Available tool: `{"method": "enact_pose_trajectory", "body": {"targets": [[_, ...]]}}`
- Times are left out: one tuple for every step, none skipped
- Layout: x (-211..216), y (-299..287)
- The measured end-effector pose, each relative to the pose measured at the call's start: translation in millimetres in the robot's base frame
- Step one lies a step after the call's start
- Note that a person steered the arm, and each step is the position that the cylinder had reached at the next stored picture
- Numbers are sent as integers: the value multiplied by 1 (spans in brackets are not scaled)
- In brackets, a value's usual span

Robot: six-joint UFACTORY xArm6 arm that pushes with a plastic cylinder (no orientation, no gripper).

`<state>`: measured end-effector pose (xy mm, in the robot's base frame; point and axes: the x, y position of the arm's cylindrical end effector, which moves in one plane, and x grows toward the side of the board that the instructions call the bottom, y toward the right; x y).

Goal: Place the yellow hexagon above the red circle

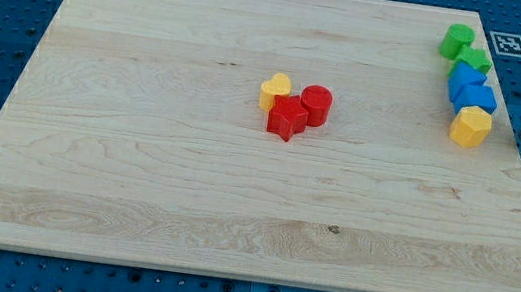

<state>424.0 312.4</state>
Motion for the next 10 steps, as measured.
{"method": "enact_pose_trajectory", "body": {"targets": [[0, -18], [0, -41], [0, -41], [0, -46], [0, -64], [0, -65], [-1, -70], [-6, -75], [-6, -87], [-6, -99]]}}
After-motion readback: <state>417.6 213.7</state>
